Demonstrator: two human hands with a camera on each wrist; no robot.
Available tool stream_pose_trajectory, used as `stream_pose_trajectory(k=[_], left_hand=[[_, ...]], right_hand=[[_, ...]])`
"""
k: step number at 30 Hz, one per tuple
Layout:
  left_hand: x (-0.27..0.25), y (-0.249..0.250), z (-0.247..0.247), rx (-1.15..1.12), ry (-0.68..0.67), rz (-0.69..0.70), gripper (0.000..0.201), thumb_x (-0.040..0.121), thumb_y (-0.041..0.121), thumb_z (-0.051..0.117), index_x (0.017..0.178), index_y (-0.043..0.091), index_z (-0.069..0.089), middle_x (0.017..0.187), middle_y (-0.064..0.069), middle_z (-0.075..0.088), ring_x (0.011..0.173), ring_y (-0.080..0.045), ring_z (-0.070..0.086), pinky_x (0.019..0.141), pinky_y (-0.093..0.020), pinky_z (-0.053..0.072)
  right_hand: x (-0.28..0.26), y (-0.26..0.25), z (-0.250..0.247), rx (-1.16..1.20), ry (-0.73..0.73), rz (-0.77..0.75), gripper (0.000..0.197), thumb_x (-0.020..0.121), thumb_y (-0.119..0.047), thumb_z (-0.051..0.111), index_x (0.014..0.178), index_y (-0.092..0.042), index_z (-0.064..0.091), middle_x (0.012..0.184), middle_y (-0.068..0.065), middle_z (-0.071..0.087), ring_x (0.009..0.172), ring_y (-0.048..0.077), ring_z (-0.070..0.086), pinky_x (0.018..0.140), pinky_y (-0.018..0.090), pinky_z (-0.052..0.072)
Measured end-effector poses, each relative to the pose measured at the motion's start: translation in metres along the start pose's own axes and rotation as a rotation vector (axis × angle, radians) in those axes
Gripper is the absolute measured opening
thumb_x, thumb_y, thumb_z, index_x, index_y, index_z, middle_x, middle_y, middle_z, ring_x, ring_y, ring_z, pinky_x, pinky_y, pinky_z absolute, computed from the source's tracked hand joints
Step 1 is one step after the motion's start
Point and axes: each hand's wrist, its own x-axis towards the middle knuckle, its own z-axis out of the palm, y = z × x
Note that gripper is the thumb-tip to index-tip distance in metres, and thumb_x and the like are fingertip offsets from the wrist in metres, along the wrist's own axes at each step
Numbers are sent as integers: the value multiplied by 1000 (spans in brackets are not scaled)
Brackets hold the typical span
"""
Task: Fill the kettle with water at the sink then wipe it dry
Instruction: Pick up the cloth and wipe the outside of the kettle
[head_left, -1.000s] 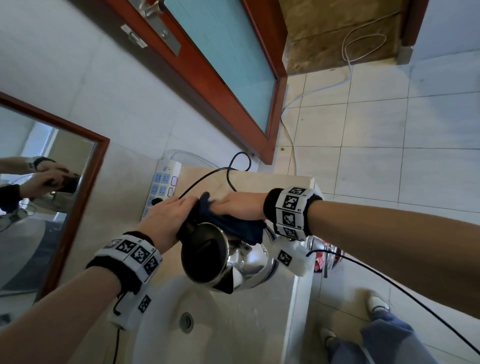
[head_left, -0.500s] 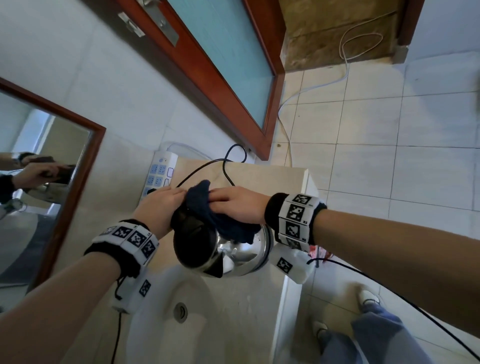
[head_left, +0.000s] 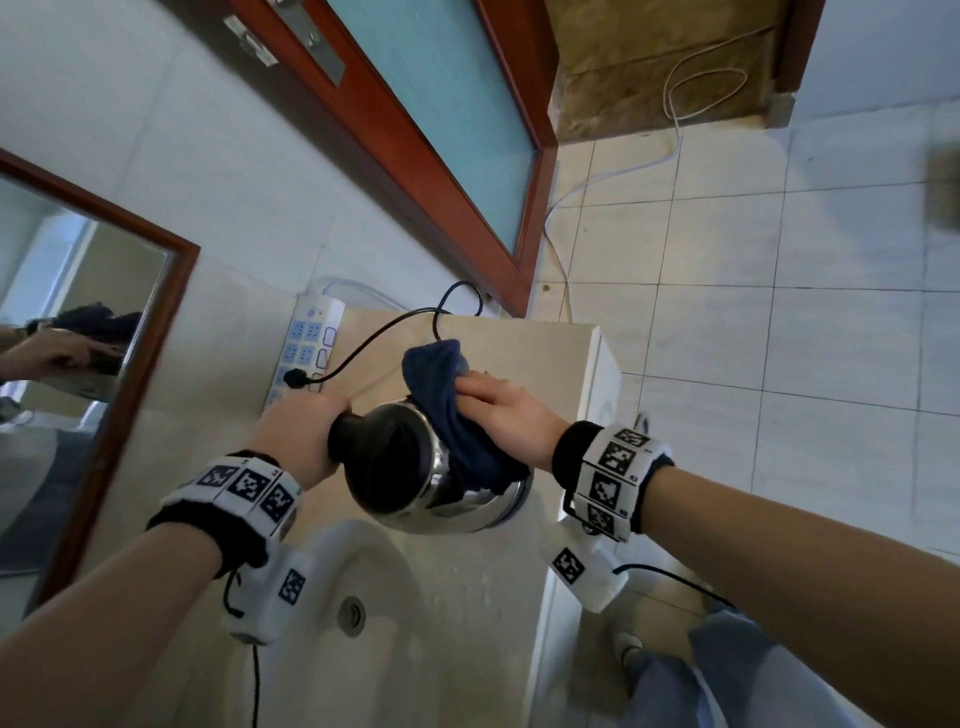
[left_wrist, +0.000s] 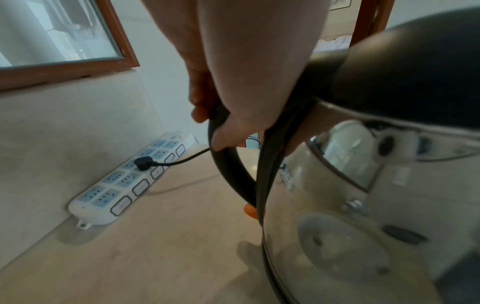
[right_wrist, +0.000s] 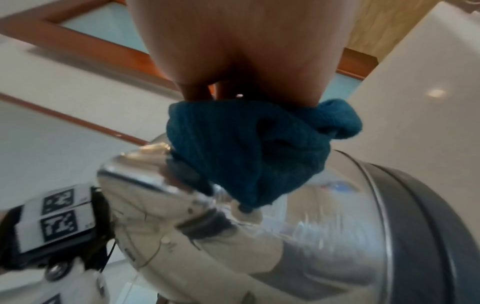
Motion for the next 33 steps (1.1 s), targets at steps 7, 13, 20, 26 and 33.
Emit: stream_pose_trajectory(k=[7, 13, 20, 26, 33], left_hand=[[-23, -1, 17, -47, -131, -126, 15, 73, 11, 55, 61, 20, 53, 60, 5, 54, 67, -22, 64, 56, -26, 47], [-36, 2, 27, -148, -198, -192, 19, 69, 24, 65, 56, 16, 54, 59, -3, 64, 60, -23, 65, 59, -32, 59], [-44, 4, 29, -272, -249, -250, 26, 63, 35, 71, 56, 13, 59, 52, -3, 65, 50, -22, 65, 53, -34, 61], [-63, 20, 25, -479, -339, -318, 26, 67, 25, 67, 56, 6, 52, 43, -8, 64, 34, -14, 62, 42, -20, 48], [-96, 58, 18, -867, -334, -386, 14, 72, 12, 66, 64, 1, 64, 59, -24, 69, 26, -16, 44, 36, -21, 35]], right_hand=[[-5, 32, 1, 77, 152, 190, 35, 102, -16, 33, 125, -7, 59, 125, 12, 61, 118, 27, 52, 108, 34, 37], [-4, 11, 13, 136, 143, 43, 37, 103, -14, 33, 130, -6, 56, 136, 5, 54, 120, 13, 50, 105, 13, 32], [-12, 26, 13, 83, 216, 192, 41, 104, -18, 30, 142, -8, 43, 153, 9, 36, 142, 23, 31, 114, 22, 17], [-30, 12, 39, 190, 347, -36, 34, 104, -16, 32, 131, -9, 52, 137, 0, 49, 130, 12, 41, 117, 25, 21], [-29, 22, 40, 1, 331, 169, 40, 102, -10, 26, 133, 7, 44, 143, 21, 40, 134, 30, 35, 110, 33, 24]])
